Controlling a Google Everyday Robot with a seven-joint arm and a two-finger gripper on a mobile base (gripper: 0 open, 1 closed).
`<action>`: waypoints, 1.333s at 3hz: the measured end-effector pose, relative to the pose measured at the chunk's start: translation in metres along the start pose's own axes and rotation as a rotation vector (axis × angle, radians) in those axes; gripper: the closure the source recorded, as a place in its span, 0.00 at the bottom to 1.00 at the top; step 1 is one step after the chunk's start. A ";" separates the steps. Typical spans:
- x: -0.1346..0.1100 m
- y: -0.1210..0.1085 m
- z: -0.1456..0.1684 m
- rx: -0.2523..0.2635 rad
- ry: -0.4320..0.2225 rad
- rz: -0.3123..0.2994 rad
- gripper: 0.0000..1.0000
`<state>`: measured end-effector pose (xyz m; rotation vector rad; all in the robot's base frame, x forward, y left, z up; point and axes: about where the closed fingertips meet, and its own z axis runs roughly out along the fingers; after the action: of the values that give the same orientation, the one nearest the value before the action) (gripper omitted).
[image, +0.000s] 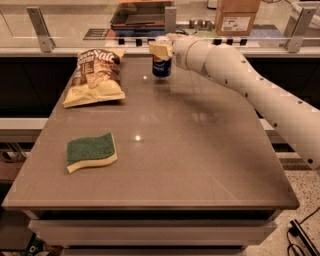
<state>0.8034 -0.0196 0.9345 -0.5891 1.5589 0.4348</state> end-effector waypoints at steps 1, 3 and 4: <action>0.000 0.000 0.000 0.000 0.000 0.001 1.00; 0.016 0.010 0.011 -0.021 0.114 -0.023 1.00; 0.019 0.010 0.012 -0.021 0.123 -0.023 0.82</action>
Offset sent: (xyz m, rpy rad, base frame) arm 0.0033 0.0084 -0.0227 -0.1092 0.1139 0.0100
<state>0.8069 -0.0068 0.9138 -0.6604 1.6648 0.4042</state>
